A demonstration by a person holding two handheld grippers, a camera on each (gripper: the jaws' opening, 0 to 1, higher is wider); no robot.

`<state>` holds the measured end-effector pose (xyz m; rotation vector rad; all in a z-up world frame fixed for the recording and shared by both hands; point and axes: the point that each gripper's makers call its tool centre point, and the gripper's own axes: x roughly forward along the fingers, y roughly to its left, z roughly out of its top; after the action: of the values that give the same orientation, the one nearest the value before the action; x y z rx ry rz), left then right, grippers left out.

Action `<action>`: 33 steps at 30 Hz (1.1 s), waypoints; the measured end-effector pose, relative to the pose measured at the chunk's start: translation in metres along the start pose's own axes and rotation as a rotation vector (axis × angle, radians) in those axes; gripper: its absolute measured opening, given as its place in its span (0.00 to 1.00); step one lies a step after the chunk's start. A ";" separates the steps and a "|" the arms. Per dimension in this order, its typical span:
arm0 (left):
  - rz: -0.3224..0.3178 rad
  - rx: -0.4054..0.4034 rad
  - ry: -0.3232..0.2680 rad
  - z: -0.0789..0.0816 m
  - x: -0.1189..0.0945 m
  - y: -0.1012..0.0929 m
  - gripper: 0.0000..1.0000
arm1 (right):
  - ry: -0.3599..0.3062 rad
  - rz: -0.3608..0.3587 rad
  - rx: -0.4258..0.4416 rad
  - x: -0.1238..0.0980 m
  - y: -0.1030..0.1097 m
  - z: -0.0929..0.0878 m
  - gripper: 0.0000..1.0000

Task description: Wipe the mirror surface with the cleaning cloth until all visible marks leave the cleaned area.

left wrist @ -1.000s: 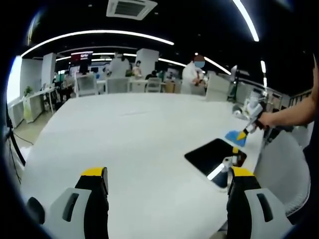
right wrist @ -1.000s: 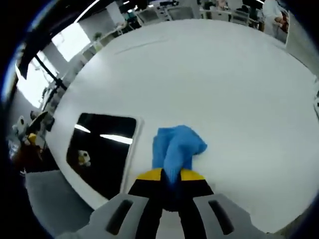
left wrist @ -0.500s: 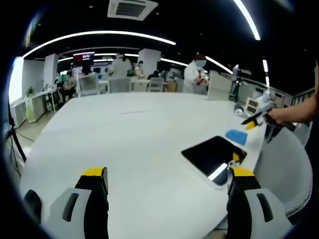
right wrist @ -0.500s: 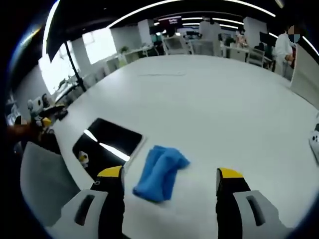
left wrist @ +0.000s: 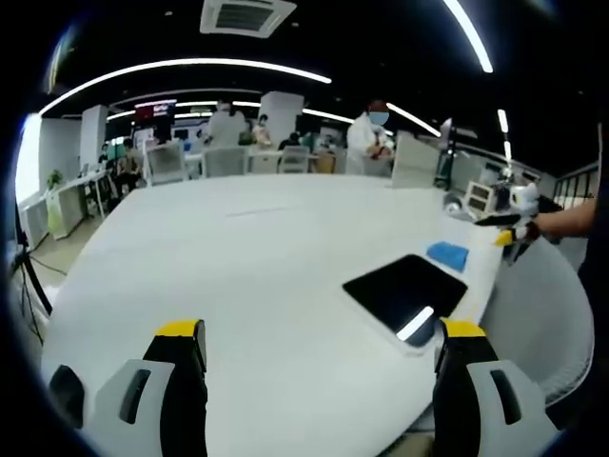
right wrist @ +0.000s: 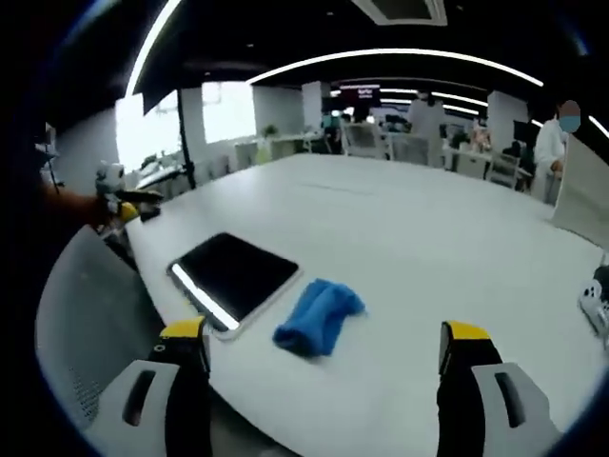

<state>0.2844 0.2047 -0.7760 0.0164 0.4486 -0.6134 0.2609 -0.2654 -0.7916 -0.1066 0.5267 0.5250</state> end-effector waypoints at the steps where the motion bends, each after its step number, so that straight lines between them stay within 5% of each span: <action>1: -0.017 -0.032 0.004 -0.001 0.000 -0.003 1.00 | 0.000 -0.010 0.004 -0.002 -0.002 -0.002 1.00; 33: -0.012 -0.011 -0.012 0.009 -0.006 0.001 1.00 | 0.004 0.002 -0.011 -0.007 0.006 0.001 1.00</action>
<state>0.2841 0.2081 -0.7657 -0.0003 0.4402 -0.6225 0.2533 -0.2632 -0.7877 -0.1175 0.5276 0.5303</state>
